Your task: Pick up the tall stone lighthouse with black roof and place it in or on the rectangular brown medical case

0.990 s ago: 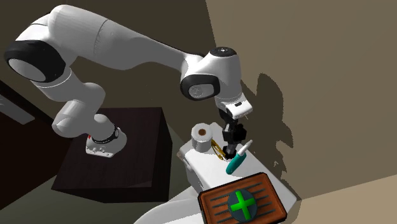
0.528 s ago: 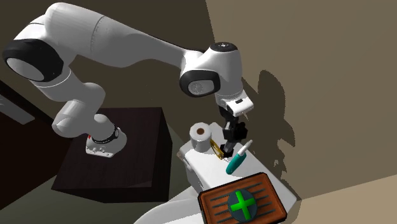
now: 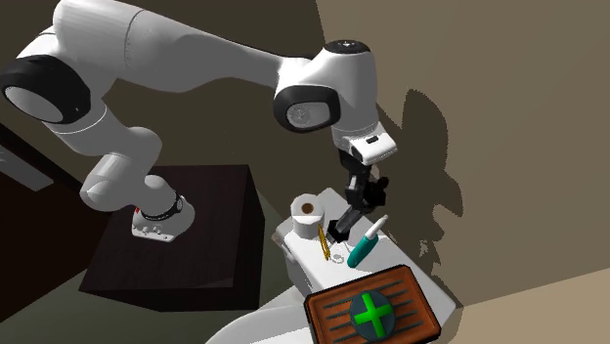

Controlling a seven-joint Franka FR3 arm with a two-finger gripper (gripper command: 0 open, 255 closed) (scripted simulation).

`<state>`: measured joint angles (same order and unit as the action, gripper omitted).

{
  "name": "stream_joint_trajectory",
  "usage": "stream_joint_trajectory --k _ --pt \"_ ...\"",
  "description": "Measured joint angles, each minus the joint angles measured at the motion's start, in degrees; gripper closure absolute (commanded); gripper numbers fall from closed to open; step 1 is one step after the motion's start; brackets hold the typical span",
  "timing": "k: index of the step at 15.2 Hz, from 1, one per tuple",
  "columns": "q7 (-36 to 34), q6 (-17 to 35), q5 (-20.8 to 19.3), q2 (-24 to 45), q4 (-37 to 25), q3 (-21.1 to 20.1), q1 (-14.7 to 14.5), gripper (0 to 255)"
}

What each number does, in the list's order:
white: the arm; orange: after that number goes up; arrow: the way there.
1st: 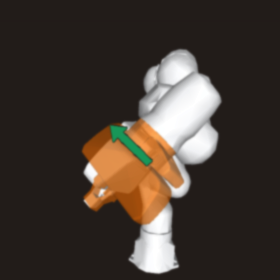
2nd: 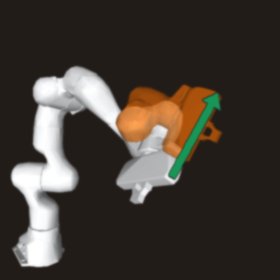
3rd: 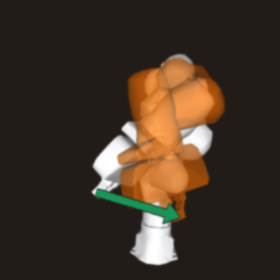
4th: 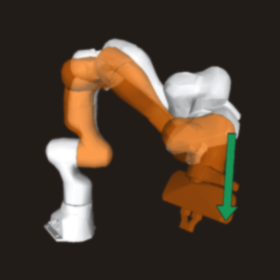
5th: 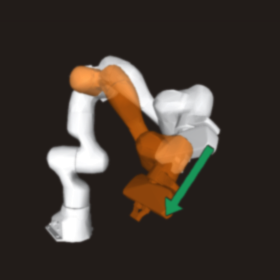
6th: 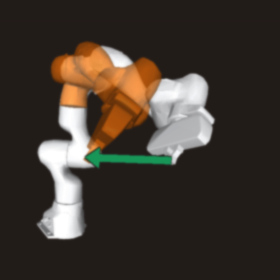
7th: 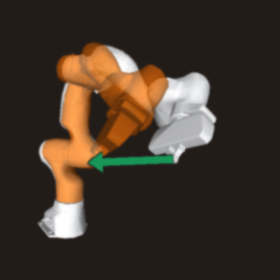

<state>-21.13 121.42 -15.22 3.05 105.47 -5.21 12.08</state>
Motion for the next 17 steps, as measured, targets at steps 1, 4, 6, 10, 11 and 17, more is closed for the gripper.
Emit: stream_joint_trajectory --k 1,4,6,10,11,17 --pt "0.26 -0.78 0.13 -0.02 -0.78 0.00 0.01 255" --pt "0.77 -2.77 0.42 -0.09 -2.74 -0.05 -0.03 255" --pt "1.21 -4.23 0.64 -0.32 -4.03 -0.05 -0.02 255" --pt "1.91 -7.21 0.98 -0.45 -6.94 -0.12 -0.09 255" --pt "2.04 -7.94 1.04 -0.46 -7.69 -0.15 -0.12 255" --pt "2.96 -12.51 1.35 0.13 -12.91 -0.28 -0.27 255"
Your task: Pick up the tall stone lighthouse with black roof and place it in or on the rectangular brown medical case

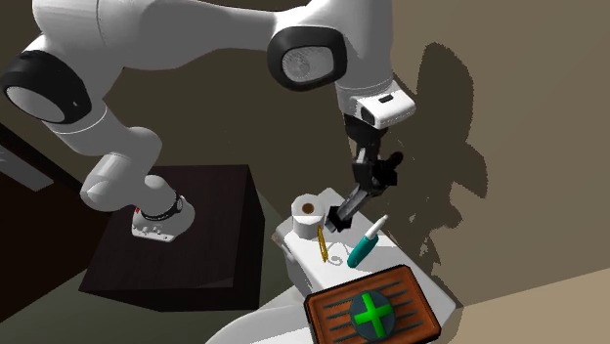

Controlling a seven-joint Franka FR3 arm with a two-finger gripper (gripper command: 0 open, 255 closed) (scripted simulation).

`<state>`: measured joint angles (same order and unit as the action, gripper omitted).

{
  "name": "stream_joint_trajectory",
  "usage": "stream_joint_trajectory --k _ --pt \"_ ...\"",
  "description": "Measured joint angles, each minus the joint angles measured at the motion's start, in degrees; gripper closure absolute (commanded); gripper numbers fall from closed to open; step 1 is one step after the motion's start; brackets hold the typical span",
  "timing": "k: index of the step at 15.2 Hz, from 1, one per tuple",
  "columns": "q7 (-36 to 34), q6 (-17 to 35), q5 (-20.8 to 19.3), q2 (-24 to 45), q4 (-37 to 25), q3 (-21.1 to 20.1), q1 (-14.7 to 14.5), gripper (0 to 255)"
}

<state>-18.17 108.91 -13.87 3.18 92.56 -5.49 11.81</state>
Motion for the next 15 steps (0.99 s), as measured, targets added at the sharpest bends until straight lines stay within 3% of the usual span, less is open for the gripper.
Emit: stream_joint_trajectory --k 5,15 --pt "1.24 -3.40 0.27 0.96 -4.54 0.16 0.19 255" --pt "13.94 -9.43 3.70 9.21 -21.17 4.72 6.65 255"
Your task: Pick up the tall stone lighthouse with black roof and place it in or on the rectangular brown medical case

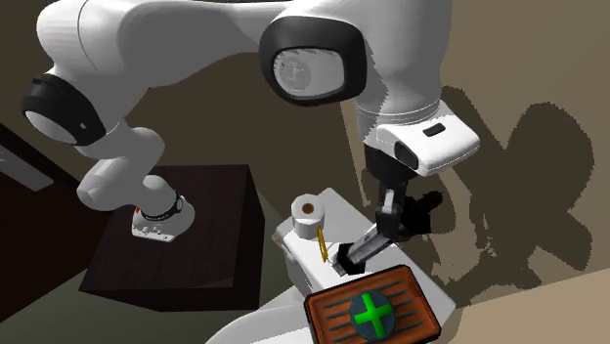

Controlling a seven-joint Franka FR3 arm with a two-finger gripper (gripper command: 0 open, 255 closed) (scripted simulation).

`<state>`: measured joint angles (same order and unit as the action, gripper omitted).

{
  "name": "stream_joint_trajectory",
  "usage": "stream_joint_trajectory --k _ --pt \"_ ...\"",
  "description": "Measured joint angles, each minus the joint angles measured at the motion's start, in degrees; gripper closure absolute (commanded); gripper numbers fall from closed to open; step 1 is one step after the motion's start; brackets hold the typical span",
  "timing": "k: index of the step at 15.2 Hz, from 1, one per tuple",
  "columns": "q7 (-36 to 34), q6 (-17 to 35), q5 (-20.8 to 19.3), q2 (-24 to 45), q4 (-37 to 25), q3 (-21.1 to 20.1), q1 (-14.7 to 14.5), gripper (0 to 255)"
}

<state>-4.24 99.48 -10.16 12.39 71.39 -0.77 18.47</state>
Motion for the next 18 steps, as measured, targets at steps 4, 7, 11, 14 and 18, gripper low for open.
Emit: stream_joint_trajectory --k 4,7,11,14,18 --pt "5.11 -4.68 1.65 7.52 -12.96 1.38 2.99 255" --pt "9.19 -11.69 3.14 17.30 -30.39 2.23 5.72 255" --pt "10.00 -8.10 3.47 15.64 -25.08 2.26 6.84 255" --pt "9.51 -4.13 3.33 12.67 -18.15 2.20 6.77 255" --pt "9.13 0.76 3.27 10.19 -10.80 2.21 6.94 255"
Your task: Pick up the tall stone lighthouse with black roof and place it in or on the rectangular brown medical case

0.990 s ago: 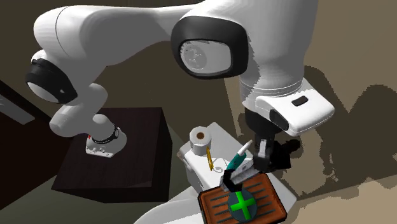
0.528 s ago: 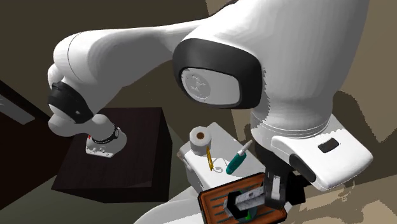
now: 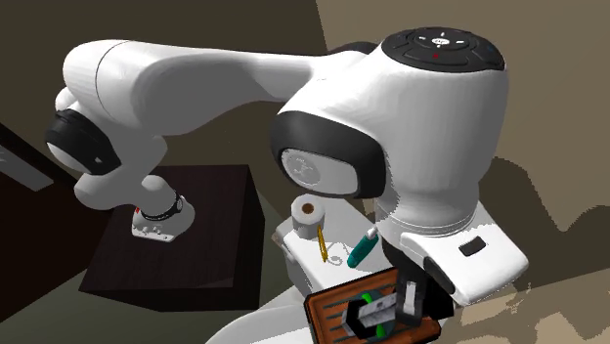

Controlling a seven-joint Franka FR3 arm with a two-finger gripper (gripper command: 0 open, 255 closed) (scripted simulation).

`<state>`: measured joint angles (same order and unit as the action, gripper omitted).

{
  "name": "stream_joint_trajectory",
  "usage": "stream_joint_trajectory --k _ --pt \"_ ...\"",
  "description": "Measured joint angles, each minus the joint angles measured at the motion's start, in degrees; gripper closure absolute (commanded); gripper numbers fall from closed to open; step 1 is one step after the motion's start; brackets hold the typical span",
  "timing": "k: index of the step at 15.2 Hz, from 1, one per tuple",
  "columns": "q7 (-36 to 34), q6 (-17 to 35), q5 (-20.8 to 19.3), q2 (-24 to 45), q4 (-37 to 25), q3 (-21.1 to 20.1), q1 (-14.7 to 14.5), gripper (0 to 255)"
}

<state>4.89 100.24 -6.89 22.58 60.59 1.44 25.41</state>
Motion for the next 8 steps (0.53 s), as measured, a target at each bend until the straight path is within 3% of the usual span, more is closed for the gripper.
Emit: stream_joint_trajectory --k 8 --pt "-1.03 7.66 -0.34 -2.91 10.63 -0.02 -0.07 255"
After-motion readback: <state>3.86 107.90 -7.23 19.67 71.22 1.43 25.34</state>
